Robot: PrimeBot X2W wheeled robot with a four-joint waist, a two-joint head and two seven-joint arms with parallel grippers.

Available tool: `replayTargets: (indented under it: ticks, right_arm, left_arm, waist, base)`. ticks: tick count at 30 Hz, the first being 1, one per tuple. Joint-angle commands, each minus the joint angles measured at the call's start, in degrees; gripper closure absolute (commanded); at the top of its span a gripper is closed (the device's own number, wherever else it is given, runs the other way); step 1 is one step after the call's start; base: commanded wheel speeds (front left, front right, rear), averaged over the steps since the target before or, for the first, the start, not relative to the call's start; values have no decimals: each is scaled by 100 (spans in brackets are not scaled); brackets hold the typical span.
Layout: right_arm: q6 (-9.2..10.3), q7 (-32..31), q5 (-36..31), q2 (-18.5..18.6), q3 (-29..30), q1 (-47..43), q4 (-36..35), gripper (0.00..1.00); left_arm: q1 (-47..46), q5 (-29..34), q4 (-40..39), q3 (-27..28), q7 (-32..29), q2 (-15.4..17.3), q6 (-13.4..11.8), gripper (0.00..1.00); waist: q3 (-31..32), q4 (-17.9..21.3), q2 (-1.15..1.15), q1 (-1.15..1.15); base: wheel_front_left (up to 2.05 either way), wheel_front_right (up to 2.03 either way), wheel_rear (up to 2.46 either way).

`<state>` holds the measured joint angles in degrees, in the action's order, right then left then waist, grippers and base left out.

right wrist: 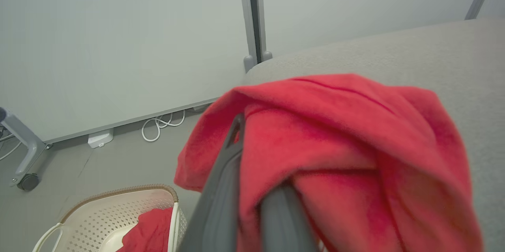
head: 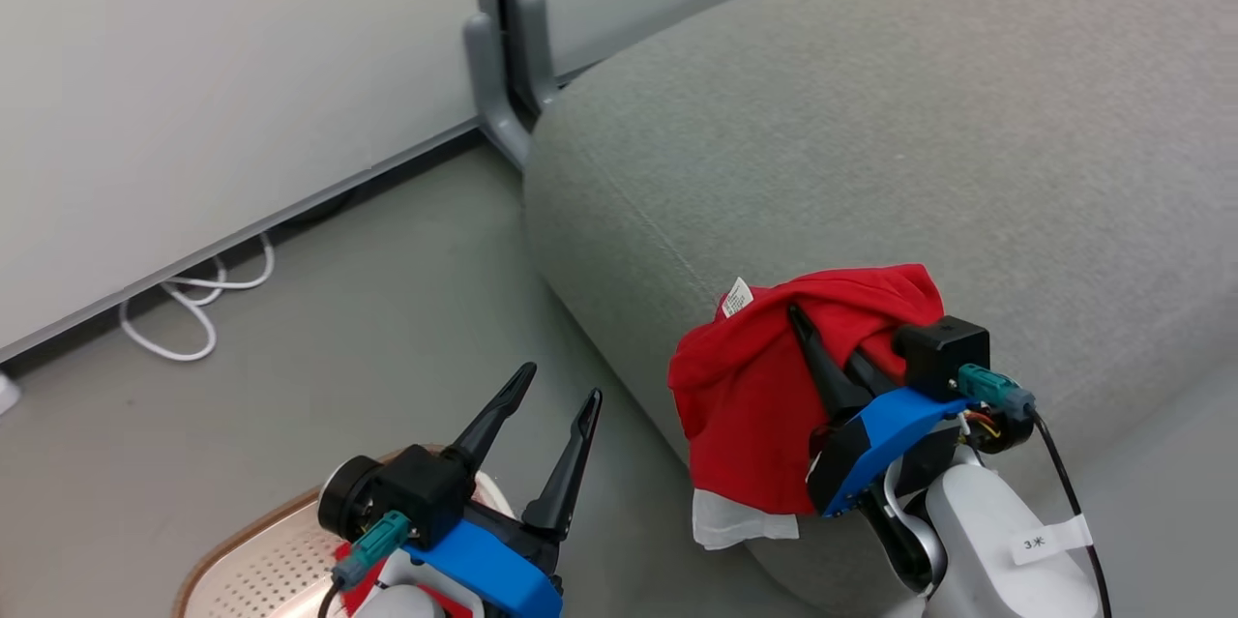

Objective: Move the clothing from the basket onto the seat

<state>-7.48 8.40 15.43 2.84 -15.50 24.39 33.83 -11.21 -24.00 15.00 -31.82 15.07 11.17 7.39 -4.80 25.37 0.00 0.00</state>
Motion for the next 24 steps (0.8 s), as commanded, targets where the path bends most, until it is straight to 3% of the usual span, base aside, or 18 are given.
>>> replayTargets:
  ticks: [1, 11, 18, 24]
  right_arm:
    - [-3, 44, 35, 9, -4, -17, -5, 100]
    - [-3, 178, 151, 7, -38, -29, 114, 100]
    - [-3, 200, 222, 8, 112, 219, 175, 100]
    - [-3, 130, 270, 9, 671, 1012, 304, 100]
  left_arm:
    - [-100, 17, 20, 36, 15, 33, 12, 0]
    - [-135, 42, 61, 6, 15, 90, 12, 0]
    - [-252, 72, 49, -50, 15, 170, 13, 0]
    - [-474, 140, -49, -112, 15, 335, 13, 0]
  waist:
    - [-117, 233, 0, 0]
    - [-232, 548, 0, 0]
    - [-413, 408, 0, 0]
    - [-885, 195, 0, 0]
  base:
    - [0, 0, 0]
    - [0, 0, 0]
    - [0, 0, 0]
    - [0, 0, 0]
